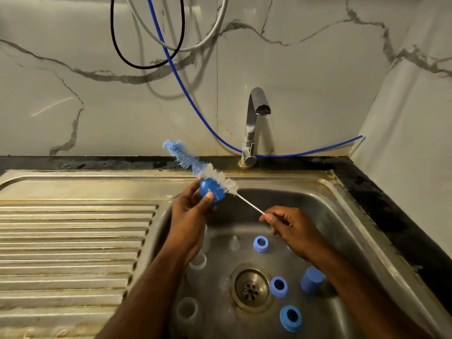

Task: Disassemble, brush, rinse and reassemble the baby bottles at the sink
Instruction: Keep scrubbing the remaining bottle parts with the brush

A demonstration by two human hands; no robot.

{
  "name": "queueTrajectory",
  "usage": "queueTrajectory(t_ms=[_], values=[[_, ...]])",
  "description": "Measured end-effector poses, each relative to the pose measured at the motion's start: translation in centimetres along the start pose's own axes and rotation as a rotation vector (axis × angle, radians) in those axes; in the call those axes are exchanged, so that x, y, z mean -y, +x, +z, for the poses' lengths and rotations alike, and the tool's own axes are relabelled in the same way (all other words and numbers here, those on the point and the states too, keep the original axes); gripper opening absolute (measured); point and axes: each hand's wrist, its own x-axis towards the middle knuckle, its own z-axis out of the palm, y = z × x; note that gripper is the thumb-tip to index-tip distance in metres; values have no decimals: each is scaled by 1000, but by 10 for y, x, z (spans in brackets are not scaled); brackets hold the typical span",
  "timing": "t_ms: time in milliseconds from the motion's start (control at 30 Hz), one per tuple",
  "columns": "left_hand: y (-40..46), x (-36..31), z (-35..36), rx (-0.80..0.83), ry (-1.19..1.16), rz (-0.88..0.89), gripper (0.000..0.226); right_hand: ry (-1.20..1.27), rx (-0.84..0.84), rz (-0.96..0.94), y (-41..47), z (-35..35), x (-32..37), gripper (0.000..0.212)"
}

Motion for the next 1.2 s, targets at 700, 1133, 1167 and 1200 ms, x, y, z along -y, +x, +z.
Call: queueTrajectory(t_ms=[700, 1133, 1167, 1200], values=[[6, -5, -11, -94, 18, 86, 43, -198, -35, -143, -2, -5, 11, 28], [2, 6, 0, 64, 57, 48, 38, -213, -41, -177, -2, 8, 20, 28], [1, 11, 4, 87, 87, 50, 40, -217, -52, -198, -2, 13, 23, 28], [0, 14, 6, 92, 78, 53, 41, -221, -60, -211, -3, 15, 25, 27]])
